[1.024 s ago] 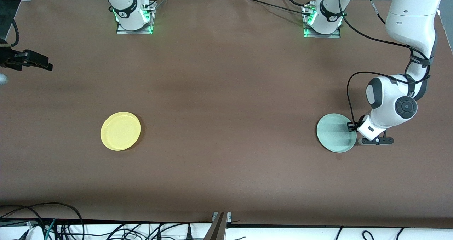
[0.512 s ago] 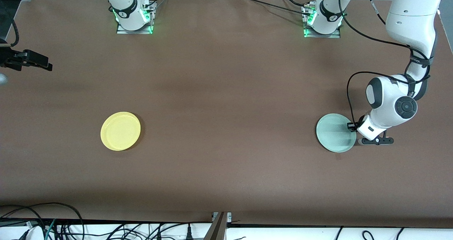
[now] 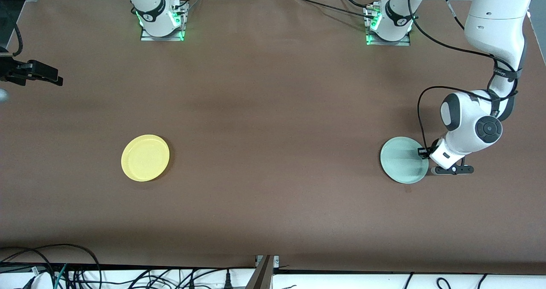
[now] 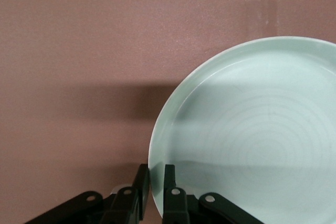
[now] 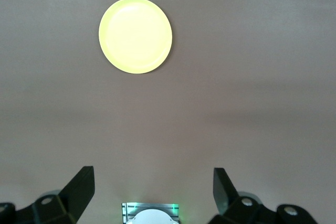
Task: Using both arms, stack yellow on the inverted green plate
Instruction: 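Close the left gripper on the rim of the green plate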
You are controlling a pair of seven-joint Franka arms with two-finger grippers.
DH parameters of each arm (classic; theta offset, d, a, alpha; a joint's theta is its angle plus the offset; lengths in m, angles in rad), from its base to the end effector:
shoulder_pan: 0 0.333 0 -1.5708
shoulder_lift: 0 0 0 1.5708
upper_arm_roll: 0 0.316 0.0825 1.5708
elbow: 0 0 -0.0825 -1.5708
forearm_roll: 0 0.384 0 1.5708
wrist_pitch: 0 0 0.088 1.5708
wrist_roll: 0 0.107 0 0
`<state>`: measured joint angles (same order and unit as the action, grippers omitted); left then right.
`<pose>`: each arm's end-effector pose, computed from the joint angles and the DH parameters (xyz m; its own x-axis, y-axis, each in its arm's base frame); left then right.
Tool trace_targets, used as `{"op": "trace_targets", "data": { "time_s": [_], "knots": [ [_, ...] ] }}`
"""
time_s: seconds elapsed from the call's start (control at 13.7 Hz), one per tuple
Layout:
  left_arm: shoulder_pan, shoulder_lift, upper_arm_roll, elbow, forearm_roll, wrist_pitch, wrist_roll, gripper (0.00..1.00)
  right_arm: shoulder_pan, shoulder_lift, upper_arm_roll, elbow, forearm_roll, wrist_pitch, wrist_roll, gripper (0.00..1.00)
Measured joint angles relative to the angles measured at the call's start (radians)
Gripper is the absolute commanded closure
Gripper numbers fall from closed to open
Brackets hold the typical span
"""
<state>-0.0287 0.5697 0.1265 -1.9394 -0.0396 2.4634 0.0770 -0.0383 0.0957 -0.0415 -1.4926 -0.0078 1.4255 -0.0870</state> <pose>0.6144 0.0582 0.1853 0.9985 0.0346 -0.0435 0.0328 -0.9986 -0.0413 0.5654 -0.0450 0.5956 0.9867 0.0067 -0.1624 0.0064 -1.0000 -0.0024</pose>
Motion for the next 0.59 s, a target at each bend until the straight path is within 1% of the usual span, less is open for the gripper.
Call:
{"op": "trace_targets", "data": {
  "time_s": [0.37, 0.51, 0.59],
  "knots": [
    [0.0, 0.0, -0.001, 0.005, 0.0, 0.0, 0.0, 0.8, 0.0, 0.0, 0.0, 0.0, 0.0, 0.0, 0.0, 0.0],
    [0.0, 0.0, -0.001, 0.006, 0.0, 0.0, 0.0, 0.66, 0.0, 0.0, 0.0, 0.0, 0.0, 0.0, 0.0, 0.0],
    [0.0, 0.0, -0.001, 0.007, 0.0, 0.0, 0.0, 0.66, 0.0, 0.0, 0.0, 0.0, 0.0, 0.0, 0.0, 0.0]
  ]
}}
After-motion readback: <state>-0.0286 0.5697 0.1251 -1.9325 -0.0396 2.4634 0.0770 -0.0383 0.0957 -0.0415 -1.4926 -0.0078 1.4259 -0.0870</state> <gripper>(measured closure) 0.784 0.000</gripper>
